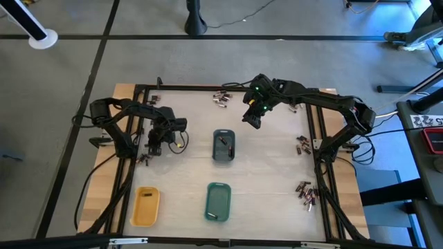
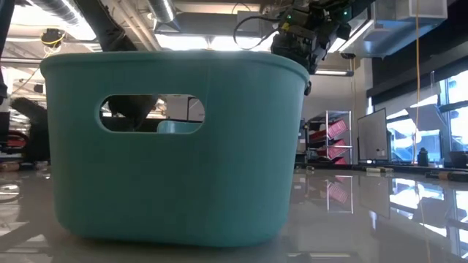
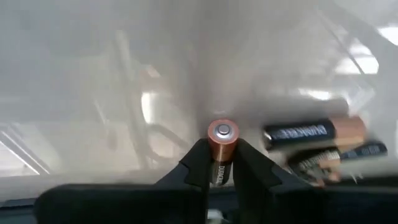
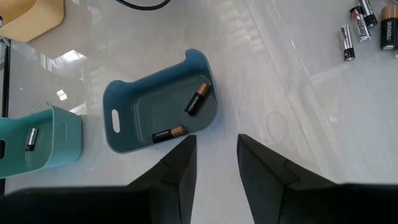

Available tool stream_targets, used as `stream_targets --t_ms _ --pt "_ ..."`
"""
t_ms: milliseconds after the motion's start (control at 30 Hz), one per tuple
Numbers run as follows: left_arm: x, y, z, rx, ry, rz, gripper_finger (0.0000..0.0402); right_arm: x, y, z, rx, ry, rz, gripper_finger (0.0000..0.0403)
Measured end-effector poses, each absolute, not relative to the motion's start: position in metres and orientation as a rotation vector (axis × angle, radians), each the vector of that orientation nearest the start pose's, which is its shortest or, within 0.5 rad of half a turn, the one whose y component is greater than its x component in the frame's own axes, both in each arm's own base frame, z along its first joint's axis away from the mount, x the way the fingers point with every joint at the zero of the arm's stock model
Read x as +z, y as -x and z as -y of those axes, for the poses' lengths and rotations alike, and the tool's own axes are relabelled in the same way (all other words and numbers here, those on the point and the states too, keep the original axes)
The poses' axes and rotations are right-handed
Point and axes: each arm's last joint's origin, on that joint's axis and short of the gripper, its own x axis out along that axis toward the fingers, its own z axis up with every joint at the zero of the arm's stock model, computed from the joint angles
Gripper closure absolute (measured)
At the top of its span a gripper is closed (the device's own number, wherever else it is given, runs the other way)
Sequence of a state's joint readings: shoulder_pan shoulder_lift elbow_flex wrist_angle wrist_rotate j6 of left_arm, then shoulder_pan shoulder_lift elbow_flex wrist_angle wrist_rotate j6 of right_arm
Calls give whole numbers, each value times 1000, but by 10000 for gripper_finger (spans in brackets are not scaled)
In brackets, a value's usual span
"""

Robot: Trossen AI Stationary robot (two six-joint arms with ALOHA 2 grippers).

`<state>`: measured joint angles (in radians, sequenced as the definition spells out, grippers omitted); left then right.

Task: Sort batteries
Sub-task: Put the large black battery into the blue bin

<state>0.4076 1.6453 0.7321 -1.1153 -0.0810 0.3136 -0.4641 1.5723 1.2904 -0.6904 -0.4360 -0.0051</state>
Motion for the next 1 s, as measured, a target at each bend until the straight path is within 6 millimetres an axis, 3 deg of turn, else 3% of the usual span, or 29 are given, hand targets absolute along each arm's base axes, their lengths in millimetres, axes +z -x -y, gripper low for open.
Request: stream_targets --t_ms 267,533,767,1000 --pt "147 -188 -83 80 130 -1886 362 279 -296 135 -24 -418 -875 285" --pt "190 -201 -86 100 171 -1639 357 280 -297 135 -25 -415 -871 285" --pt "226 -229 -91 45 234 -1220 361 280 -297 135 -27 -413 -868 285" --pt "243 -265 -105 90 242 -826 357 280 -297 135 -32 -412 -870 285"
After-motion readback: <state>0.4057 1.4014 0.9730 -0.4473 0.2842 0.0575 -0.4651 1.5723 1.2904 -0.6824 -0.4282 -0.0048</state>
